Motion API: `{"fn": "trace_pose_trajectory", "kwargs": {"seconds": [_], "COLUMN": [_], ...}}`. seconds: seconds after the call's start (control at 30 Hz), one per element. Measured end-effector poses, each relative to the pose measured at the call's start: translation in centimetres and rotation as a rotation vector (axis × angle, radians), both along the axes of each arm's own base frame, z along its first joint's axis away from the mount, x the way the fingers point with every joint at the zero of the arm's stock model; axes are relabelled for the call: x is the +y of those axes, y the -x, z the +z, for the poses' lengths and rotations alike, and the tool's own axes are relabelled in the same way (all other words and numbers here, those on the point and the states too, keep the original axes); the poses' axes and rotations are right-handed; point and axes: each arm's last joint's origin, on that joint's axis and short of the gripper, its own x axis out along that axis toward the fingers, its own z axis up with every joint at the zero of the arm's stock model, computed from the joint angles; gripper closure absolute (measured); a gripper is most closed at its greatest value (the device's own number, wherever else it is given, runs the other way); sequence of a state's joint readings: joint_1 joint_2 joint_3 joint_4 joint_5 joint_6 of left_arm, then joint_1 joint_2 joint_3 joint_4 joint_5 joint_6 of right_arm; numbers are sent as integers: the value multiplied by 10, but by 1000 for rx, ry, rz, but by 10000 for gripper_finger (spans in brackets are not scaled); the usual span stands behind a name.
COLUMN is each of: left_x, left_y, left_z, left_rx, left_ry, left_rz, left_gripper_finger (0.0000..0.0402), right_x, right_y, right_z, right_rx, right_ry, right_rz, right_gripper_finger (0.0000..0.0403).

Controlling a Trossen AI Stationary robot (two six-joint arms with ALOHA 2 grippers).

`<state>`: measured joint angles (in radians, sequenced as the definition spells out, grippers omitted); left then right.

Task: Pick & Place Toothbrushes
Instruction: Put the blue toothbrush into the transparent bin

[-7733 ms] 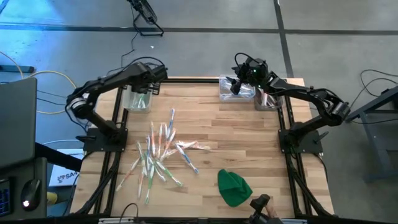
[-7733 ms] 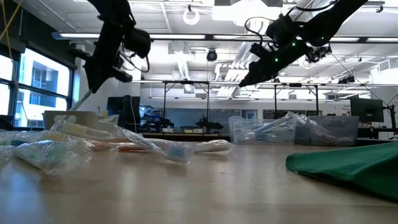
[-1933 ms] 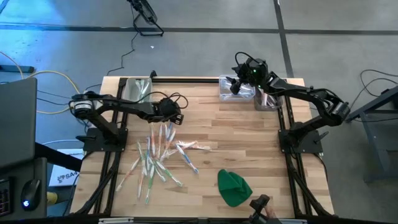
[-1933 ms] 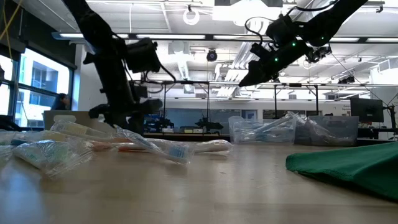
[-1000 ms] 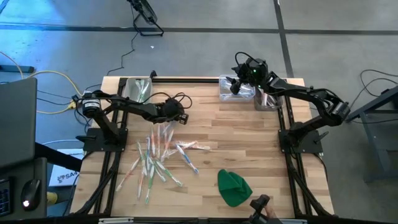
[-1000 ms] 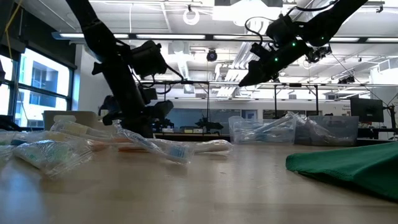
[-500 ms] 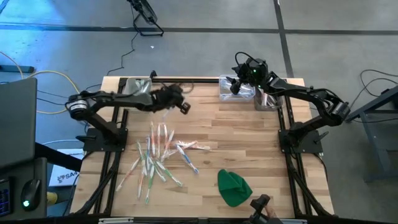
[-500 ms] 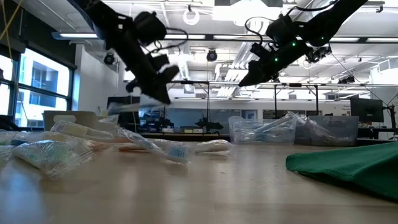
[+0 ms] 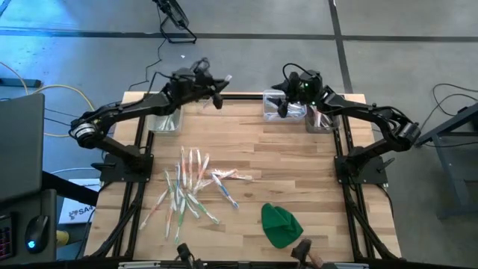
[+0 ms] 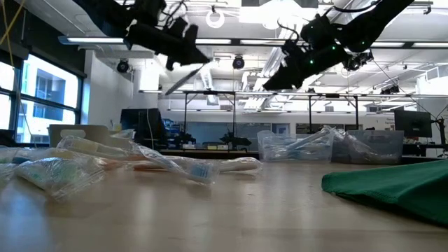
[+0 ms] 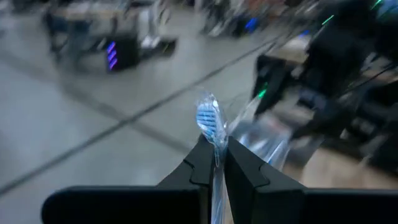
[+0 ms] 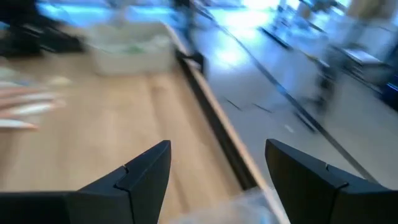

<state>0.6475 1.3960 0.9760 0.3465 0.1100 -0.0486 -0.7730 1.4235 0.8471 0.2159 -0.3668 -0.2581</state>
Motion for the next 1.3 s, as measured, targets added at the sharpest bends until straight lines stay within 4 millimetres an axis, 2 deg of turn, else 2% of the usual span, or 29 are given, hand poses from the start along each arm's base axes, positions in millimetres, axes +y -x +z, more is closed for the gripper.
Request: {"fn": "trace_pose_trajectory", "kwargs": {"seconds": [0.27,0.5,0.57,0.7,0.87,1.3], "left_x": [-5,-18,-21,-31,-40,-45], "left_y": [-1,-21,-26,-36,-46,-58], "left_z": [21,20,18,16,11,-1], "left_rx": [-170,-265,-278,-312,-317,-317], "left_ry": [-138,-219,-229,-271,-281,-263], "left_rz": [-193,-323,-349,-409,-442,-468], "left_gripper_finger": [385,385,385,385,385,385], "right_x": [17,40,45,50,56,72], "right_y": [-18,-49,-57,-68,-75,-83], "right_z": [17,17,14,7,5,7], "right_rx": [-166,-269,-288,-292,-325,-349], "right_ry": [95,186,204,231,247,239], "right_rz": [220,339,344,246,286,350], "right_gripper_finger": [149,149,149,149,149,149]}}
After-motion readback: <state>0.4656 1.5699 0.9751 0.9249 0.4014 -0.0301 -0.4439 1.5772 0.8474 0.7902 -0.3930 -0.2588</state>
